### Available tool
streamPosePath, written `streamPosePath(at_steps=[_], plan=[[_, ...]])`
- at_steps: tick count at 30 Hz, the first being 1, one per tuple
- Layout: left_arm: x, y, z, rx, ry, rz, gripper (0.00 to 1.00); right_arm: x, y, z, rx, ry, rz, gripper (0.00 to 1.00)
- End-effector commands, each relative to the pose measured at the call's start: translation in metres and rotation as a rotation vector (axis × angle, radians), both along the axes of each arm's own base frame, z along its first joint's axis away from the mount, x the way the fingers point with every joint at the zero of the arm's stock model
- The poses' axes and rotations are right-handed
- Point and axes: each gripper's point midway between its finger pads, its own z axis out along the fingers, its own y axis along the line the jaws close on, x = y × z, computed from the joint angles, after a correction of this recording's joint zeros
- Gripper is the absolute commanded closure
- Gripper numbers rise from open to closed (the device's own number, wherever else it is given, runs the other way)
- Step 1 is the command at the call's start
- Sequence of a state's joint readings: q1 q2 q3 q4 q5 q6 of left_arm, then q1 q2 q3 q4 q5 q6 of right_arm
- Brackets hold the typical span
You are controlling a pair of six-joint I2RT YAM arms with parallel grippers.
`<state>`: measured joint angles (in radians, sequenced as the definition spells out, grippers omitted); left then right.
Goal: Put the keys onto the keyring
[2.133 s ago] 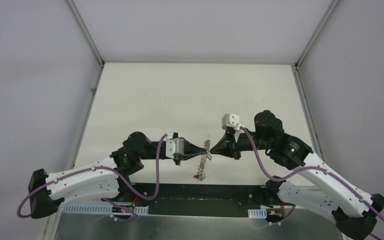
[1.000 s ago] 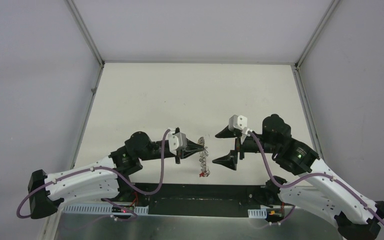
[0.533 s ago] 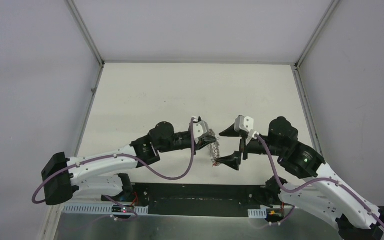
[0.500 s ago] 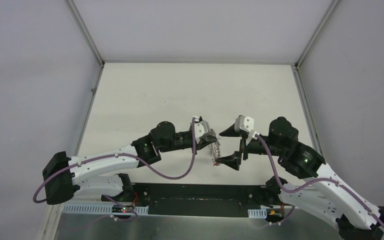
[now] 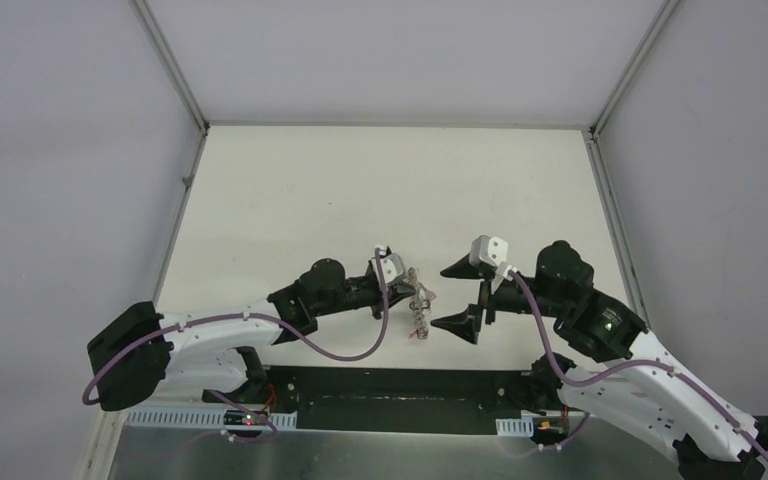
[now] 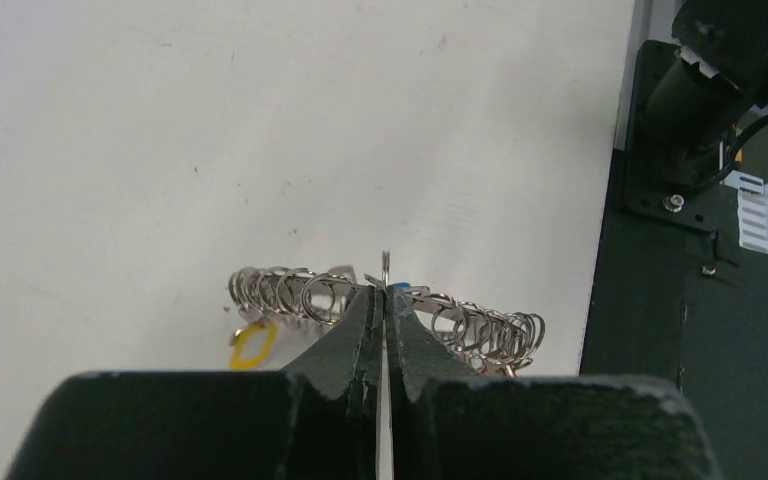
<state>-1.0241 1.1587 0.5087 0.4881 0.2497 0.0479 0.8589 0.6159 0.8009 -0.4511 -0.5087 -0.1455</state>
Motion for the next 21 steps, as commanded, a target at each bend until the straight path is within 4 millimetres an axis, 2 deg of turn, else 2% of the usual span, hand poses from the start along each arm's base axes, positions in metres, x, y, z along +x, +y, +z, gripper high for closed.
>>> streamPosePath(at_steps=[1, 8, 10, 13, 15, 16, 21], plan=[[0.001, 0.018, 0.011, -0.081, -0.008, 0.071, 1.0, 0.005, 0.002, 0.012, 0.049, -0.022, -0.022, 0.0], [-0.002, 0.061, -0.009, -0.048, 0.095, 0.224, 1.0, 0.005, 0.006, 0.005, 0.043, 0.009, -0.014, 0.0], [-0.001, 0.072, -0.009, -0.041, 0.106, 0.265, 0.96, 0.006, 0.009, 0.003, 0.04, 0.028, -0.014, 0.0], [0.002, 0.087, -0.009, -0.029, 0.123, 0.336, 0.78, 0.009, 0.012, -0.002, 0.029, 0.061, -0.025, 0.0], [0.003, 0.095, -0.009, -0.024, 0.15, 0.377, 0.5, 0.012, 0.014, -0.005, 0.019, 0.08, -0.035, 0.0], [0.005, 0.099, -0.008, -0.017, 0.165, 0.403, 0.41, 0.014, 0.015, -0.007, 0.012, 0.09, -0.044, 0.0], [0.008, 0.107, 0.001, 0.022, 0.195, 0.46, 0.19, 0.031, 0.018, -0.021, -0.028, 0.157, -0.114, 0.0]])
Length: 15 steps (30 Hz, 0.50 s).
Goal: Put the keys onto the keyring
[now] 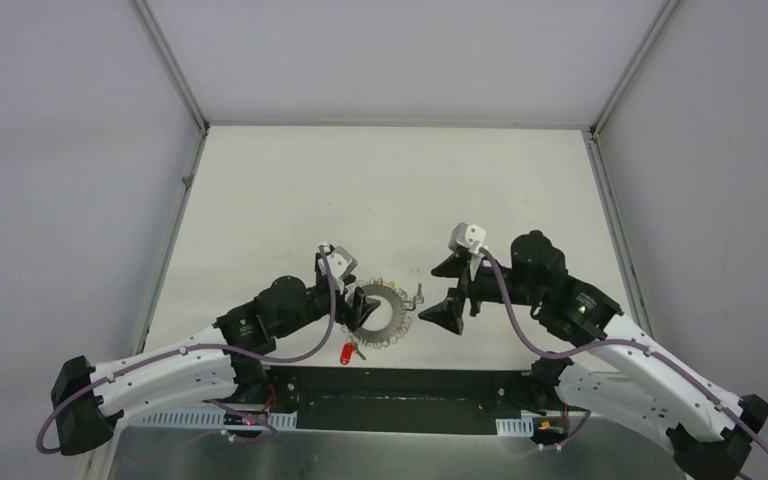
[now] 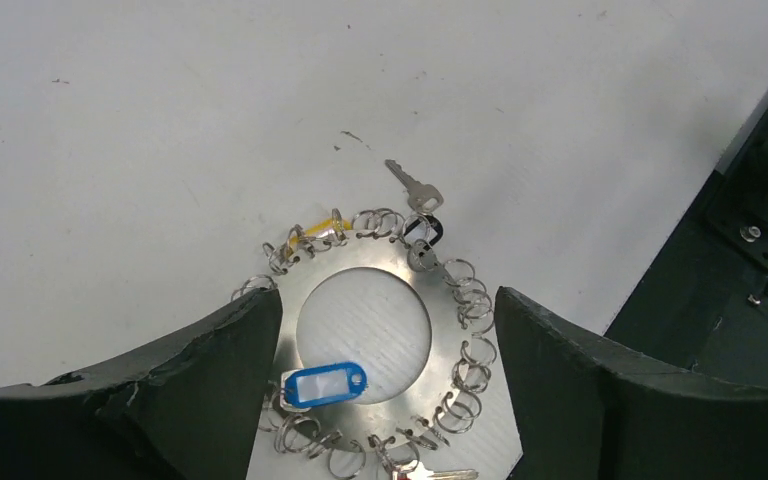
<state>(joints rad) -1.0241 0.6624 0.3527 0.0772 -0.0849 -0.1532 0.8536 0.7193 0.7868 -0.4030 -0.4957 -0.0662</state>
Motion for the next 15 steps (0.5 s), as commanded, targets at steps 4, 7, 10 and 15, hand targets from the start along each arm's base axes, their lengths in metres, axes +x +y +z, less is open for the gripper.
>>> streamPosePath(at_steps=[4, 7, 10, 15], plan=[[0.02, 0.009, 0.029, 0.052, 0.019, 0.118, 0.09, 0.038, 0.0, -0.015, -0.011, 0.151, -0.158, 0.0], [0.03, 0.005, 0.032, 0.055, 0.07, 0.092, 0.08, 0.062, -0.012, -0.026, -0.008, 0.219, -0.249, 0.0], [0.053, 0.013, 0.029, 0.004, 0.162, 0.131, 0.08, 0.083, -0.028, -0.034, 0.011, 0.286, -0.35, 0.0], [0.091, 0.038, 0.018, -0.026, 0.189, 0.262, 0.06, 0.13, -0.08, -0.055, 0.036, 0.331, -0.643, 0.0]])
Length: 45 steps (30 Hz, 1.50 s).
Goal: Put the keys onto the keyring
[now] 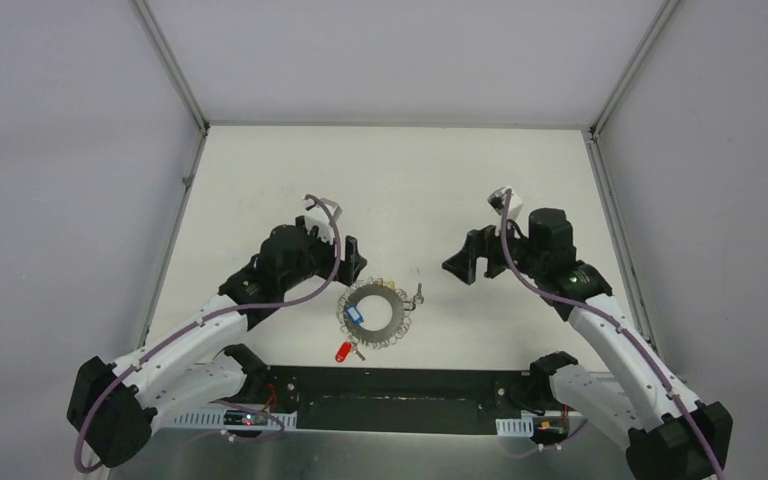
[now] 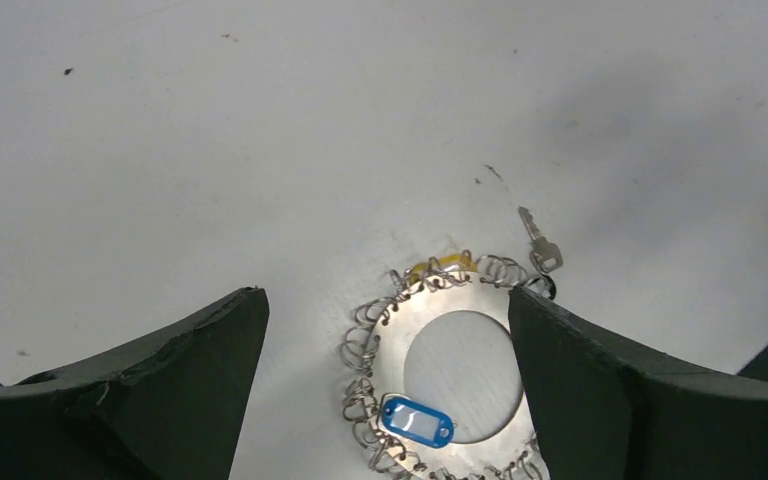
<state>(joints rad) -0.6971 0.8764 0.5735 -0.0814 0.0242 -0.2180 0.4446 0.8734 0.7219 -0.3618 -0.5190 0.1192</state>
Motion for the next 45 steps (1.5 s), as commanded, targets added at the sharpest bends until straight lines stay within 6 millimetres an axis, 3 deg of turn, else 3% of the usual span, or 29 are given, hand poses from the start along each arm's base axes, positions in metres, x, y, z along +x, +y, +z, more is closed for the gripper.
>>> streamPosePath(at_steps=[1, 7, 13, 17, 23, 27, 33, 36, 45], plan=[[0.025, 0.014, 0.006, -0.076, 0.015, 0.068, 0.05, 0.043, -0.045, -0.005, 0.026, 0.008, -0.284, 0.0], [0.065, 0.073, -0.007, -0.08, 0.023, 0.276, 0.01, 0.078, -0.135, -0.042, -0.149, -0.081, -0.671, 0.0], [0.091, 0.131, -0.016, 0.051, -0.054, 0.49, 0.01, 0.097, -0.182, -0.066, -0.28, -0.225, -0.851, 0.0], [0.105, 0.155, -0.035, 0.169, -0.084, 0.559, 0.01, 0.111, -0.193, -0.087, -0.307, -0.233, -0.905, 0.0], [0.139, 0.168, -0.061, 0.175, -0.099, 0.527, 0.01, 0.135, -0.202, -0.106, -0.285, -0.261, -0.964, 0.0], [0.145, 0.172, -0.092, 0.187, 0.011, 0.491, 0.02, 0.152, -0.2, -0.101, -0.265, -0.319, -0.958, 0.0], [0.149, 0.198, -0.088, 0.221, -0.155, 0.561, 0.02, 0.171, -0.204, -0.111, -0.286, -0.355, -0.961, 0.0], [0.148, 0.19, -0.099, 0.201, -0.236, 0.506, 0.03, 0.173, -0.202, -0.128, -0.291, -0.347, -0.949, 0.0], [0.15, 0.192, -0.105, 0.217, -0.168, 0.514, 0.01, 0.176, -0.211, -0.128, -0.301, -0.333, -0.999, 0.0]])
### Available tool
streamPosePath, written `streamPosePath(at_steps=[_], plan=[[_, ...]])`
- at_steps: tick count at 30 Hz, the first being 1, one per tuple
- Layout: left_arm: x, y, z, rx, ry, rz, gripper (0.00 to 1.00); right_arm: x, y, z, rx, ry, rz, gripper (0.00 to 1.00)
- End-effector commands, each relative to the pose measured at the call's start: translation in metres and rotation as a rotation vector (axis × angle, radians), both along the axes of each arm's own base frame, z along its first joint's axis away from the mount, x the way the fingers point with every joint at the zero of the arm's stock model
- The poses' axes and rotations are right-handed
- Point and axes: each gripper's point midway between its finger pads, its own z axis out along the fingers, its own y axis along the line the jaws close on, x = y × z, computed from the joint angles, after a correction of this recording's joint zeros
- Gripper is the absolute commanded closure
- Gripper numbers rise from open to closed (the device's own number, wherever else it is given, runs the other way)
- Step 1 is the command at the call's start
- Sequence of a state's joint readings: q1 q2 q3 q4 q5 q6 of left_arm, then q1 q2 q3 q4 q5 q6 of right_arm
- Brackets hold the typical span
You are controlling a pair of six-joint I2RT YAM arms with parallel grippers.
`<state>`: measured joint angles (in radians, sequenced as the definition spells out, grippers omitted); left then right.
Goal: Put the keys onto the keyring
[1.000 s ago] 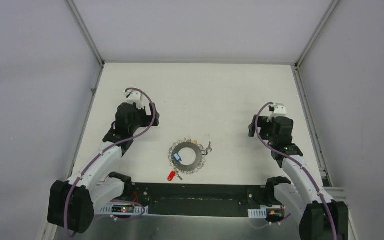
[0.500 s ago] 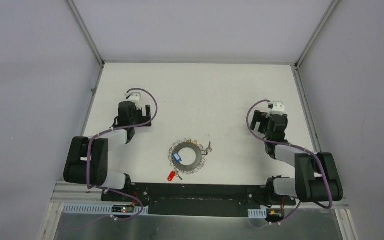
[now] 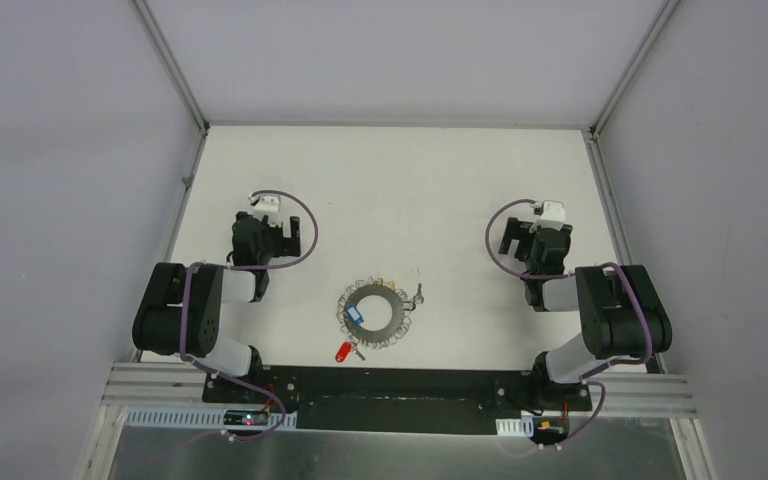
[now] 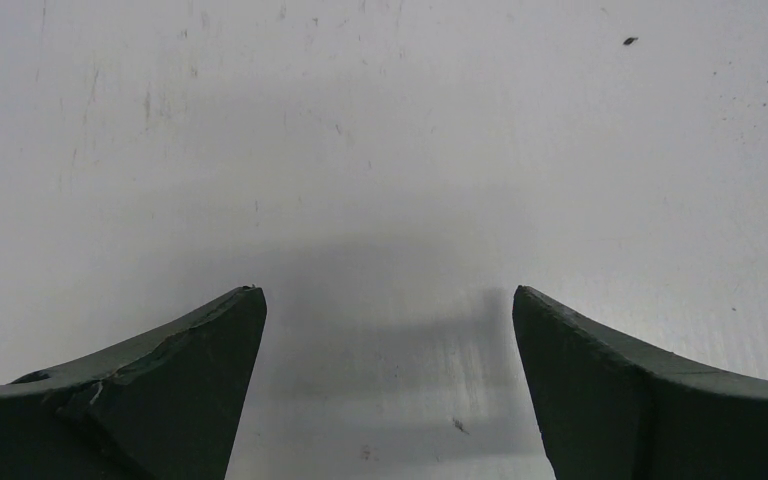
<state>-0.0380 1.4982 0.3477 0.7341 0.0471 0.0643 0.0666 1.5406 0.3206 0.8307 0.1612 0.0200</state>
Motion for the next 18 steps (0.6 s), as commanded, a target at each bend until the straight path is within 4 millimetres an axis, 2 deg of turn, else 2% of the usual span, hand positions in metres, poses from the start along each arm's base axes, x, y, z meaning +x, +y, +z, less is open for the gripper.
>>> streamPosePath(at_steps=[1, 18], plan=[[0.0201, -0.0035, 0.0268, 0.0, -0.101, -0.025, 0.01, 0.0181, -0.0072, 0.0289, -0.001, -0.111, -0.038, 0.0], [0.0192, -0.004, 0.0263, -0.003, -0.096, -0.027, 0.01, 0.0188, -0.006, 0.0277, 0.011, -0.098, -0.024, 0.0]])
